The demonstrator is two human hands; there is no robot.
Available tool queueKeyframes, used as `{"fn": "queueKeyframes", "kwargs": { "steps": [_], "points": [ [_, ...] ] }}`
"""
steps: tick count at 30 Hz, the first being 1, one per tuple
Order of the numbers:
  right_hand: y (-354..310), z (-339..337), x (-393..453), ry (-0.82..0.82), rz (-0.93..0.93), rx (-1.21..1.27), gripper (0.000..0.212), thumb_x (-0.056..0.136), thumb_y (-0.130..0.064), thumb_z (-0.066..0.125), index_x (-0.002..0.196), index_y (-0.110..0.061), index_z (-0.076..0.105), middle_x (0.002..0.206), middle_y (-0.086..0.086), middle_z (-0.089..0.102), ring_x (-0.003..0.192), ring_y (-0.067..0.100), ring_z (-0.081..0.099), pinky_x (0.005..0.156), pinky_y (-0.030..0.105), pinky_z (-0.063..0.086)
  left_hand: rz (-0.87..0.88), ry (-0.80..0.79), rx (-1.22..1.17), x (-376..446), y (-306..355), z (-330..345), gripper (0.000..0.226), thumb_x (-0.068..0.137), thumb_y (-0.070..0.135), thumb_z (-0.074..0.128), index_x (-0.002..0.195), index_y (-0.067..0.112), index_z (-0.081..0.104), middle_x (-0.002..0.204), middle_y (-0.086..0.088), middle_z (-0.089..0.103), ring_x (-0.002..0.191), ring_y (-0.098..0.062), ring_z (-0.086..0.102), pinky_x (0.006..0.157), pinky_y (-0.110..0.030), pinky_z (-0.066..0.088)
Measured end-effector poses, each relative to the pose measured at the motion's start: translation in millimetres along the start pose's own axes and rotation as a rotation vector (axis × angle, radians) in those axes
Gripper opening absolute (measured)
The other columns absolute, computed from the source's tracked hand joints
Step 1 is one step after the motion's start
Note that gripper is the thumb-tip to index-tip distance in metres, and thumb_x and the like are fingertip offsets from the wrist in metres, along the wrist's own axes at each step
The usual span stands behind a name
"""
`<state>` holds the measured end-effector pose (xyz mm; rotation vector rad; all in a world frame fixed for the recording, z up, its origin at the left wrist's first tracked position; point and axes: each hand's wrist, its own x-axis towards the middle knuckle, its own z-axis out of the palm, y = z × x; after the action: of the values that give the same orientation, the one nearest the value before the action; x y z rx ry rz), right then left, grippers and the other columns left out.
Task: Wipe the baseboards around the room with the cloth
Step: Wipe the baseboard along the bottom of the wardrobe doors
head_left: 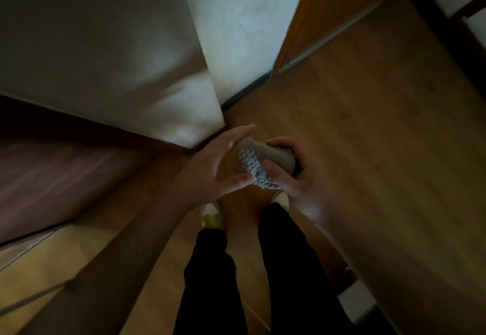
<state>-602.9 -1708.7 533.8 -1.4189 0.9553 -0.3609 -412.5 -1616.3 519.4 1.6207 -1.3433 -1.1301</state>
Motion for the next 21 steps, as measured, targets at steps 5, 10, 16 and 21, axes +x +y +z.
{"fn": "queueKeyframes", "kwargs": {
  "steps": [5,10,16,21],
  "points": [
    [-70.8,-2.0,-41.3,0.136,-0.031,0.004,0.031,0.079,-0.047,0.071,0.105,-0.031,0.066,0.101,-0.009,0.068,0.089,0.012,0.067,0.067,0.024,0.055,0.017,-0.067,0.063,-14.5,73.7,-33.8,0.076,0.075,0.057,0.071,0.141,0.026,0.048,0.135,0.011,0.055,0.122,-0.006,0.054,0.098,-0.034,0.051],
    [-121.7,10.5,-75.3,0.284,-0.038,-0.029,0.035,0.078,-0.054,0.065,0.104,-0.031,0.066,0.099,-0.011,0.068,0.088,0.013,0.068,0.068,0.034,0.06,0.146,-0.152,0.21,-20.7,123.9,-64.1,0.071,0.074,0.052,0.078,0.134,0.022,0.055,0.125,0.008,0.063,0.106,-0.004,0.06,0.088,-0.013,0.049],
    [-174.7,12.4,-108.1,0.191,-0.103,-0.117,0.046,0.078,-0.059,0.067,0.118,-0.04,0.056,0.108,-0.021,0.063,0.094,0.007,0.068,0.071,0.024,0.057,0.204,-0.151,0.32,-24.9,166.5,-89.6,0.052,0.082,0.041,0.077,0.128,0.024,0.059,0.108,0.02,0.059,0.088,0.021,0.053,0.069,0.005,0.039],
    [-202.7,-12.9,-126.2,0.286,-0.11,-0.266,0.043,0.071,-0.064,0.073,0.107,-0.058,0.049,0.106,-0.031,0.059,0.094,-0.005,0.063,0.07,0.012,0.053,0.334,-0.141,0.365,-11.2,206.3,-83.1,0.046,0.092,0.033,0.066,0.134,0.016,0.056,0.115,0.009,0.065,0.096,0.005,0.053,0.074,0.004,0.038]
  ]
}}
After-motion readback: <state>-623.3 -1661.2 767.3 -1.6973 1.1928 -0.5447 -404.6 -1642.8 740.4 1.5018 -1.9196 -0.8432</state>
